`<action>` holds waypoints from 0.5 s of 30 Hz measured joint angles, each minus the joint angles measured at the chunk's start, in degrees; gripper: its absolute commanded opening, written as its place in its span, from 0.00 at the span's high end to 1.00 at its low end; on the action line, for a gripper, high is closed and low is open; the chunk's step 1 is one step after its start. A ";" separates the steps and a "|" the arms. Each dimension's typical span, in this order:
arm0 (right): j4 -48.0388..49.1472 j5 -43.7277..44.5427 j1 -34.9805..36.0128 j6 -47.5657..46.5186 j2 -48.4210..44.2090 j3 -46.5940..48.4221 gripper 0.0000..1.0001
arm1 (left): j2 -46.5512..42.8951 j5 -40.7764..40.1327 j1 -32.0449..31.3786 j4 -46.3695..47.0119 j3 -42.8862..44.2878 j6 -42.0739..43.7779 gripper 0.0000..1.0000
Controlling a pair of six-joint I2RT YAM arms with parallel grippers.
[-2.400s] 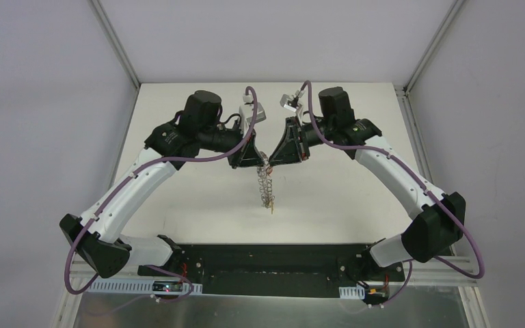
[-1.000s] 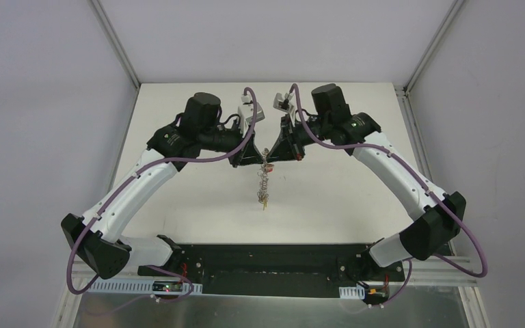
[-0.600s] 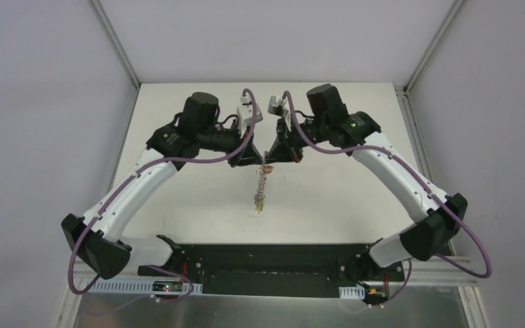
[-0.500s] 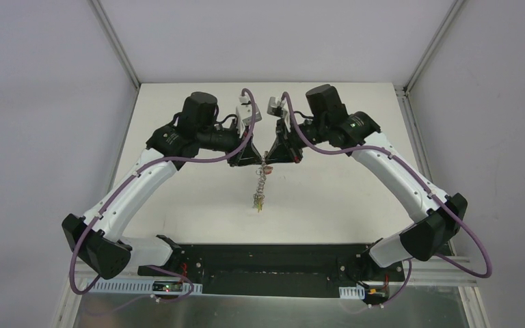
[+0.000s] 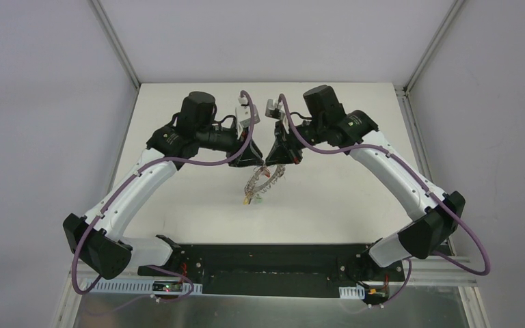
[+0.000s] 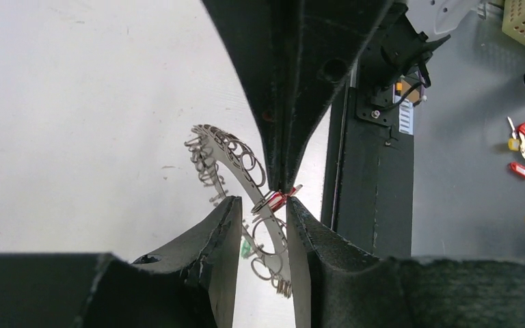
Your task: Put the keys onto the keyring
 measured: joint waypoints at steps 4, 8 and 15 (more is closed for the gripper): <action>-0.20 -0.04 0.02 -0.33 0.11 0.00 1.00 | 0.02 2.21 0.00 -0.13 0.00 3.78 0.69; -0.52 -0.11 0.02 -0.57 0.24 0.00 1.00 | 0.42 4.31 0.00 -2.80 0.68 10.05 0.69; -1.03 -0.83 0.02 -1.14 0.31 0.00 1.00 | 1.70 5.95 0.00 -9.53 3.58 21.14 0.72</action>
